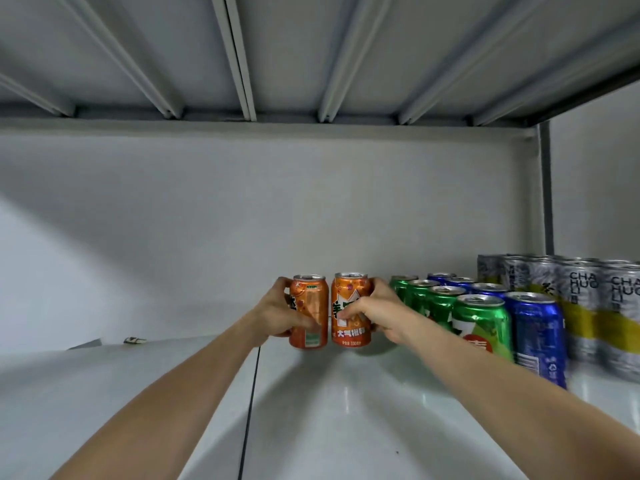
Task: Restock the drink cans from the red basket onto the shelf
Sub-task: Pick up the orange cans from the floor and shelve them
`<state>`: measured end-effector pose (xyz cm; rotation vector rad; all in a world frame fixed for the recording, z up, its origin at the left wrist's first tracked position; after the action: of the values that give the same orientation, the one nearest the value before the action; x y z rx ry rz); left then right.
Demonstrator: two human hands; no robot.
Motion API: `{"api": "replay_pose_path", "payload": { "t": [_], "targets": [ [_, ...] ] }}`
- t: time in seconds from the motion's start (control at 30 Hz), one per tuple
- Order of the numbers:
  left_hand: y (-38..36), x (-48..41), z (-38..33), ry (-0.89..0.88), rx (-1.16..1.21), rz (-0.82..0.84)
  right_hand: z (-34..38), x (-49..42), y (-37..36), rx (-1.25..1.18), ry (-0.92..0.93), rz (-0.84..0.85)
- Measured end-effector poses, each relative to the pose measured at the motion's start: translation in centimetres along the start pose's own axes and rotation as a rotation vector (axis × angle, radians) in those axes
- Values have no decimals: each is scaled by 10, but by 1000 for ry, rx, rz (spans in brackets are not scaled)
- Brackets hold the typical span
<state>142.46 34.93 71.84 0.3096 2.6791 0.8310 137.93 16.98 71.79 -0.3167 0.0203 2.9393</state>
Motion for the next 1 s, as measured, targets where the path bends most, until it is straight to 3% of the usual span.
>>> {"api": "replay_pose_path", "payload": {
  "t": [0.43, 0.7, 1.0],
  "targets": [
    [-5, -10, 30, 24, 6, -6, -35, -24, 0, -3, -40, 15],
    [-2, -3, 37, 118, -252, 200, -37, -15, 9, 173, -196, 120],
    [6, -7, 41, 99, -216, 147, -38, -20, 4, 39, -136, 50]
  ]
}}
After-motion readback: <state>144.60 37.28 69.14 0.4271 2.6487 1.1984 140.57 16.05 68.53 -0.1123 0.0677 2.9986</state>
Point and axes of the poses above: each hand's wrist, its own x-axis away from the middle knuckle, its own y-axis out of the back of the hand, z = x × y, the point moved 8 cm from there along -x, towards the middle knuckle, and after that the axes turned 10 degrees about -x, right-handed, at the moved point
